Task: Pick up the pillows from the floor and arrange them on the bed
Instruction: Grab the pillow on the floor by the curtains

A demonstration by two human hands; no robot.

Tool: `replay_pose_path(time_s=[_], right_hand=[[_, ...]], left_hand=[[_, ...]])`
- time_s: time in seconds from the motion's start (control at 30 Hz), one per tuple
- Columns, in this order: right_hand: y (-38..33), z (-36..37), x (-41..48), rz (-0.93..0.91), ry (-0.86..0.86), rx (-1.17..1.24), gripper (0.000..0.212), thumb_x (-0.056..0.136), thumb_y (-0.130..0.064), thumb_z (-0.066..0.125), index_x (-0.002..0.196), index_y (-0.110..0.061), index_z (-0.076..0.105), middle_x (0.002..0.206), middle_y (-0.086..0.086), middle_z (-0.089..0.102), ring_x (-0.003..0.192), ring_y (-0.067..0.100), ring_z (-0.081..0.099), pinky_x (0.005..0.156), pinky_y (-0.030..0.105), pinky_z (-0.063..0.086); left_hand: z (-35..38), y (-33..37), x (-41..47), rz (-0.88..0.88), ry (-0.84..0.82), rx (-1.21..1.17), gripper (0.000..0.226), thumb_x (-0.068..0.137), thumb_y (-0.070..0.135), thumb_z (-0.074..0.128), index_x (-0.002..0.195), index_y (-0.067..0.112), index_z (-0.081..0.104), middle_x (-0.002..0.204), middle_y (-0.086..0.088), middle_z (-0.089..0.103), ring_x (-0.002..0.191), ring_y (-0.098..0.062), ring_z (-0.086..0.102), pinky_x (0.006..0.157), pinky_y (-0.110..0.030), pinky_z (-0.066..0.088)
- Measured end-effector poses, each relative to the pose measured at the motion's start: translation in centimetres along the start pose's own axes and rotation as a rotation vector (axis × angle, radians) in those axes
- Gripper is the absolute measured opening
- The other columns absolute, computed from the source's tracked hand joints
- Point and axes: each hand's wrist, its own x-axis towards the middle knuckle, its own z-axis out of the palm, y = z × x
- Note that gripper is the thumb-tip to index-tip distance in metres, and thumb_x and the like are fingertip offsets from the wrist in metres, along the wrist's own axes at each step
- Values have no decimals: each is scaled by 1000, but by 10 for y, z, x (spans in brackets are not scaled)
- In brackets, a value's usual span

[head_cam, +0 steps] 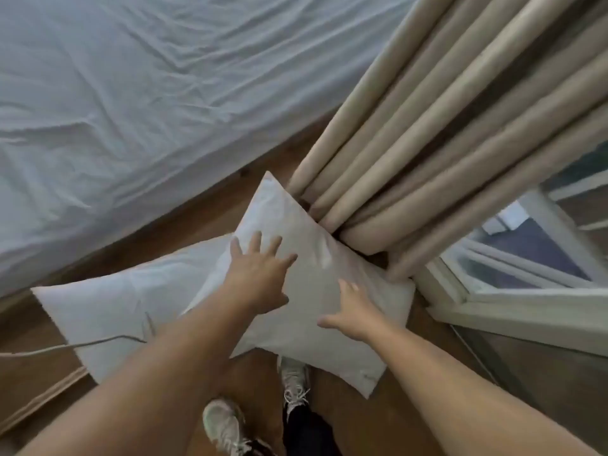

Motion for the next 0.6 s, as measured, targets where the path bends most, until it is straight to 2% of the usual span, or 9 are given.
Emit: replay_pose_path(time_s=[0.03, 0.1, 0.2, 0.27, 0.33, 0.4, 0.47, 0.53, 0.6], right_hand=[[11, 11, 24, 25, -13, -35, 116, 69, -52, 79, 151, -17, 5, 159, 7, 14, 141, 30, 21, 108, 49, 32], [32, 38, 76, 76, -19, -116, 136, 60, -54, 84, 150, -20, -13, 162, 4, -5, 145, 30, 5, 111, 55, 24], [62, 73, 150, 113, -30, -209, 153, 50, -59, 86, 142, -24, -32, 156, 2, -29, 144, 30, -17, 110, 63, 7], [77, 98, 192, 78, 13, -195, 156, 45, -63, 85, 141, -27, -34, 155, 1, -31, 143, 28, -20, 110, 64, 2], [82, 120, 226, 38, 117, -122, 152, 40, -65, 83, 147, -29, -19, 161, 1, -10, 145, 23, -2, 111, 61, 12], [82, 140, 256, 2, 273, -50, 129, 40, -61, 82, 146, -25, 18, 151, 4, 33, 132, 23, 34, 103, 50, 33], [78, 152, 281, 31, 390, 18, 87, 49, -56, 82, 123, -22, 51, 120, 5, 62, 106, 25, 57, 84, 38, 45], [72, 153, 294, 71, 405, 125, 53, 62, -51, 81, 101, -22, 61, 101, 5, 68, 88, 25, 63, 69, 33, 47], [66, 147, 290, 98, 328, 163, 34, 69, -47, 76, 90, -28, 58, 93, 3, 69, 77, 22, 61, 63, 30, 46]], left_hand=[[18, 1, 24, 119, -63, 168, 100, 69, 60, 71, 148, 37, 15, 160, -9, 0, 142, -44, -9, 104, -73, -2], [56, 3, 74, 236, -130, 395, 125, 59, 66, 76, 149, 35, -6, 157, -12, -21, 134, -46, -31, 98, -77, -16], [115, -2, 138, 290, -152, 482, 146, 49, 69, 79, 145, 29, -24, 151, -16, -35, 128, -44, -41, 98, -75, -19], [152, -16, 169, 292, -97, 470, 150, 47, 70, 79, 143, 26, -27, 150, -17, -35, 129, -44, -40, 100, -73, -16], [181, -33, 195, 308, -48, 491, 147, 48, 68, 78, 146, 25, -22, 155, -19, -25, 134, -46, -30, 101, -74, -11], [199, -47, 217, 335, -11, 525, 132, 53, 64, 78, 149, 20, -1, 156, -21, 4, 140, -45, -4, 103, -74, -1], [210, -56, 237, 365, 51, 506, 101, 60, 55, 77, 139, 14, 30, 137, -16, 37, 128, -36, 31, 100, -62, 21], [216, -57, 248, 403, 128, 441, 60, 73, 43, 70, 120, 12, 47, 117, -10, 53, 107, -30, 47, 87, -46, 33], [214, -55, 244, 420, 145, 385, 29, 86, 28, 55, 110, 12, 52, 109, -8, 61, 100, -30, 54, 81, -41, 37]])
